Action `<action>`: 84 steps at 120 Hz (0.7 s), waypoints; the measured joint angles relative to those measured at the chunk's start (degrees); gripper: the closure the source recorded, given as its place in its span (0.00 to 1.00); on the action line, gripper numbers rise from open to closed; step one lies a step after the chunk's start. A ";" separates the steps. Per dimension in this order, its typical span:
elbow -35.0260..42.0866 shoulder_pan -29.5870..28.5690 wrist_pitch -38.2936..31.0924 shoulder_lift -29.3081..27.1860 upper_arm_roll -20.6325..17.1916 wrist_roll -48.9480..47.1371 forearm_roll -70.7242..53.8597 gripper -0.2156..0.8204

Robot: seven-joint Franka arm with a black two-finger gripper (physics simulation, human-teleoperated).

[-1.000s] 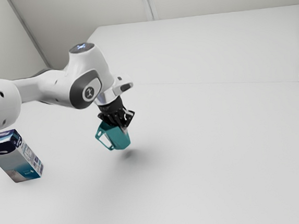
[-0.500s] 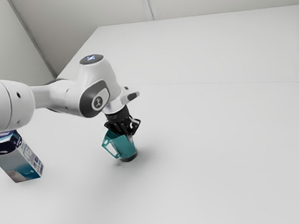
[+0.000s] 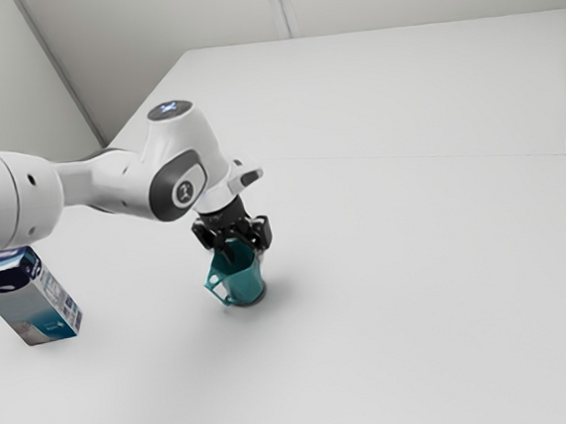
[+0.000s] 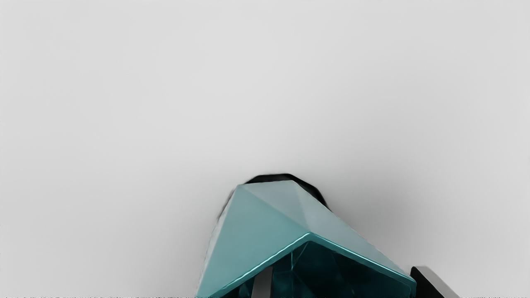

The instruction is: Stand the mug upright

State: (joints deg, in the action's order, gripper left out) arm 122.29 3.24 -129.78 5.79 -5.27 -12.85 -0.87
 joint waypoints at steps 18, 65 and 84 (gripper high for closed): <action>0.03 -0.15 0.31 -1.65 -0.34 0.08 0.06 0.35; -7.28 0.91 5.53 -3.83 -0.93 0.86 -0.54 0.23; -13.83 0.33 11.41 -4.00 -0.72 2.03 -2.88 0.22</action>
State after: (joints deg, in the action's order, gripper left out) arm 108.46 3.57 -118.37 1.78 -5.99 -10.83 -3.75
